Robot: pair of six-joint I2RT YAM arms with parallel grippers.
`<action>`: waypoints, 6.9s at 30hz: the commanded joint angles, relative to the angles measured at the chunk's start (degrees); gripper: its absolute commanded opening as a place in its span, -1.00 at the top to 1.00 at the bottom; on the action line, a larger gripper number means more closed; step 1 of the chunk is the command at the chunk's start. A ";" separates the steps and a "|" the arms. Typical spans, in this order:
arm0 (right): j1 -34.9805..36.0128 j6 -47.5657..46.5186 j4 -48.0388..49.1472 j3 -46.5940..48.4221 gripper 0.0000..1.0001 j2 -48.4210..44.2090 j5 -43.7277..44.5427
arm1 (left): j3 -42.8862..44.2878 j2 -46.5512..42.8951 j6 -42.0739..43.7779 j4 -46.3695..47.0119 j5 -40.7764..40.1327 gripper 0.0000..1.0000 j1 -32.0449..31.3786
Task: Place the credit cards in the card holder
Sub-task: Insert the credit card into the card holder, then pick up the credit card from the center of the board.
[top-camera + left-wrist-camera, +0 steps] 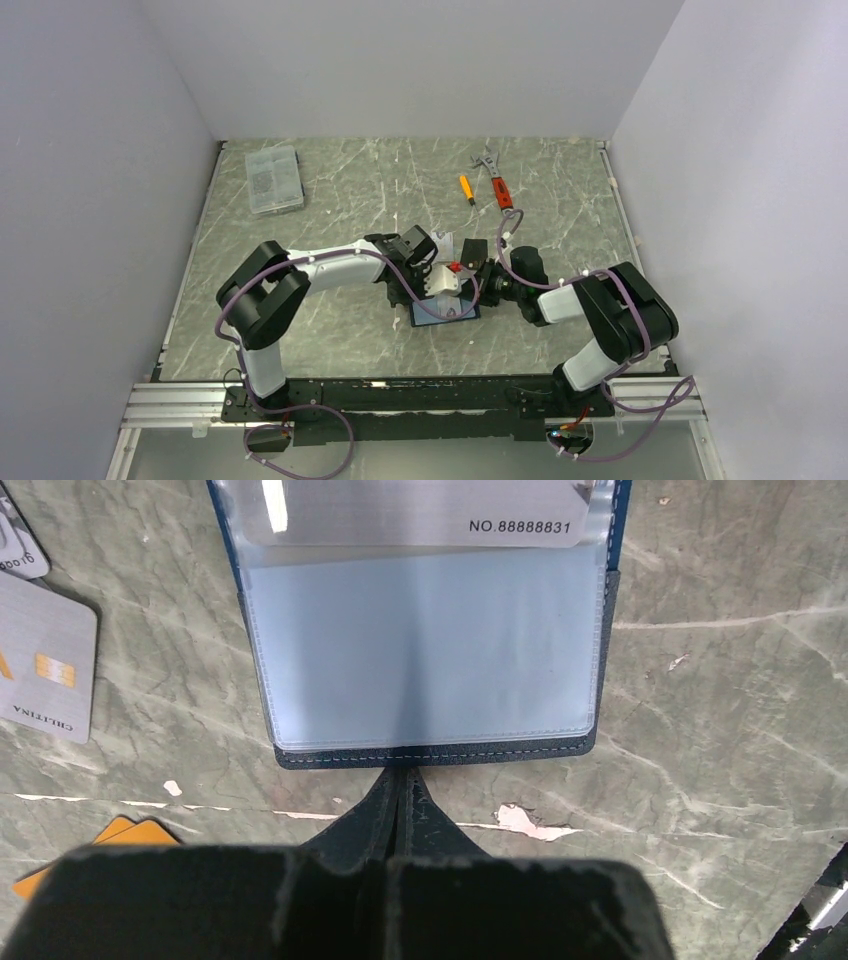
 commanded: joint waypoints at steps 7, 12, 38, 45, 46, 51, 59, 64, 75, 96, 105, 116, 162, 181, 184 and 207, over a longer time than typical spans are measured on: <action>0.20 1.40 -1.31 -1.92 1.00 -4.10 10.44 | -1.42 2.13 -0.80 -2.29 5.66 1.00 -3.33; 0.24 2.12 0.20 -2.68 1.00 -3.93 10.39 | -1.65 2.07 -0.96 -2.40 5.69 1.00 -3.33; 2.67 -3.37 -6.45 2.29 1.00 -2.47 4.56 | 1.12 1.24 1.22 -4.96 3.98 1.00 -4.36; 2.76 -5.02 -9.89 2.27 1.00 -0.44 3.35 | 1.67 4.47 0.43 -3.40 2.50 1.00 -4.36; 2.73 -5.39 -10.50 2.34 1.00 -0.90 3.25 | 1.79 4.58 0.60 -3.43 2.15 1.00 -4.36; 2.76 -7.22 -13.34 3.60 1.00 0.56 1.85 | 1.58 4.54 0.83 -3.51 1.66 1.00 -4.42; 4.39 -9.22 -16.64 7.58 1.00 5.10 0.54 | 1.93 5.00 -0.04 -2.87 0.78 1.00 -4.36; 5.75 -9.45 -19.52 8.91 1.00 5.56 2.55 | 2.16 4.83 -0.27 -2.71 1.27 1.00 -4.27; 6.43 -10.96 -29.15 10.35 0.26 -2.02 9.15 | 1.56 -0.91 -0.50 -2.62 14.03 1.00 7.16; 14.77 -12.24 -44.87 18.57 -0.18 -4.47 23.62 | 2.66 -0.58 -11.48 -2.65 31.99 1.00 21.69; 21.32 -10.35 -54.35 24.61 -0.28 -0.29 33.56 | 3.63 -1.97 -9.98 -4.90 33.40 1.00 25.21; 25.43 -11.10 -61.90 31.82 -0.47 2.42 39.86 | 6.18 -3.68 -9.49 -8.17 34.48 1.00 27.92; 32.01 -7.11 -76.14 47.09 -0.07 7.05 42.52 | 12.96 -4.57 -5.29 -16.27 35.29 1.00 33.97; 3.95 -14.94 -68.13 48.50 -0.99 -4.16 22.94 | 26.01 -11.06 -6.78 -19.68 32.20 0.31 32.32; 2.24 -16.34 -67.89 49.14 -0.93 -3.41 29.55 | 26.47 -8.72 -8.02 -21.40 28.80 -0.99 32.48; -17.42 -12.75 -44.76 30.84 0.03 1.17 9.77 | 52.63 24.77 -3.86 -10.96 24.66 -0.09 11.23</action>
